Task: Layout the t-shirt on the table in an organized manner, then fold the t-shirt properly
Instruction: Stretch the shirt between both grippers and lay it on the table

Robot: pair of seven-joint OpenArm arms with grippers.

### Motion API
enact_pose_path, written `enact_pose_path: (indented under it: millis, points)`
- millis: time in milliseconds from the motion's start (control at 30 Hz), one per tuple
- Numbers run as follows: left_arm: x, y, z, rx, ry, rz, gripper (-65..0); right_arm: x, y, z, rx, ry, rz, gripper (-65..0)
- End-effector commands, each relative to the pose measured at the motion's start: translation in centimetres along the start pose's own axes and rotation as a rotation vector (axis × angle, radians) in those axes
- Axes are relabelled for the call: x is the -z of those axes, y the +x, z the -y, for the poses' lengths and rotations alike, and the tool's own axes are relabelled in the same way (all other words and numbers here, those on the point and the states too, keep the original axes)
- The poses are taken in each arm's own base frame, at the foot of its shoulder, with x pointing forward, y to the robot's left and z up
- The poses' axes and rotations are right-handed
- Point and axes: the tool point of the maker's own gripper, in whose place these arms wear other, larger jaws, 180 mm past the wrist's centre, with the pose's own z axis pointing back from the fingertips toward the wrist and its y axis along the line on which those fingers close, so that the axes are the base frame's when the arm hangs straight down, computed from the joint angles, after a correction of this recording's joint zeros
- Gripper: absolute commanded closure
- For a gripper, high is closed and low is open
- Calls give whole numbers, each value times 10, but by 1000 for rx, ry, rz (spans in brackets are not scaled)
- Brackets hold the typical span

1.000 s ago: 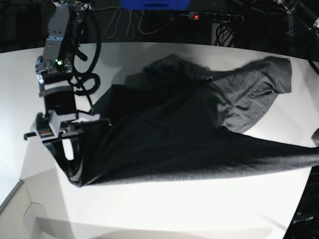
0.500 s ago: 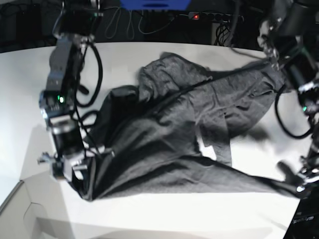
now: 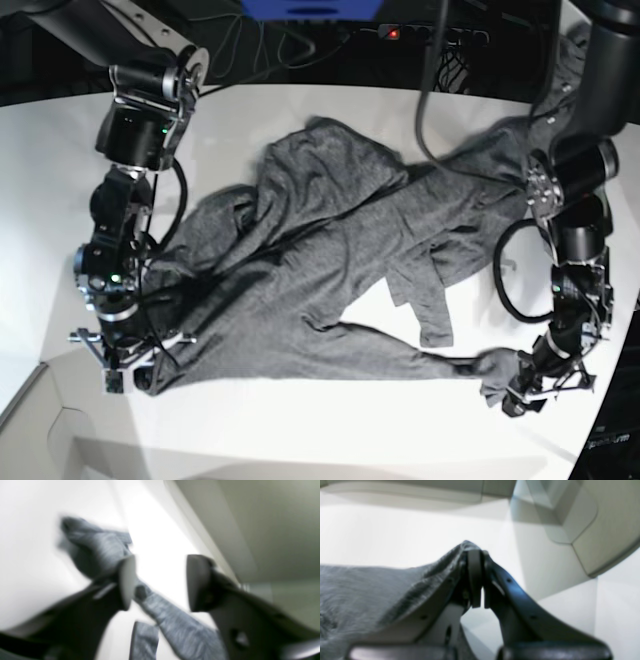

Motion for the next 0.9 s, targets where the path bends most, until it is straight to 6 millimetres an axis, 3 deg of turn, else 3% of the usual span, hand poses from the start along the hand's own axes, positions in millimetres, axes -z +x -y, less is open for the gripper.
enact_pose_path:
  millis: [0, 133, 300, 400, 500, 600, 700, 867]
  points:
    - [-6, 34, 10, 20, -35, 86, -394, 2, 20, 11, -1, -23, 62, 0]
    - [-26, 27, 3, 95, -47, 79, -412, -3, 2, 10, 2, -20, 29, 0]
    - [-99, 10, -16, 161, -79, 79, -414, -11, -20, 7, 1, -14, -11, 0]
    - [-145, -20, -39, 239, -39, 44, -414, -15, -29, 6, 1, -11, -29, 0]
    - [-184, -59, -73, 247, 37, -17, -415, -17, -35, 5, 0, -10, -40, 0]
    - [-220, -86, -108, 219, 120, -56, -415, -20, -41, 5, -2, -10, -54, 0]
    - [-242, -101, -129, 183, 179, -72, -415, -20, -42, 6, -1, -11, -54, 0]
    - [-260, -100, -150, 145, 242, -51, -415, -20, -43, 5, 1, -10, -57, 0]
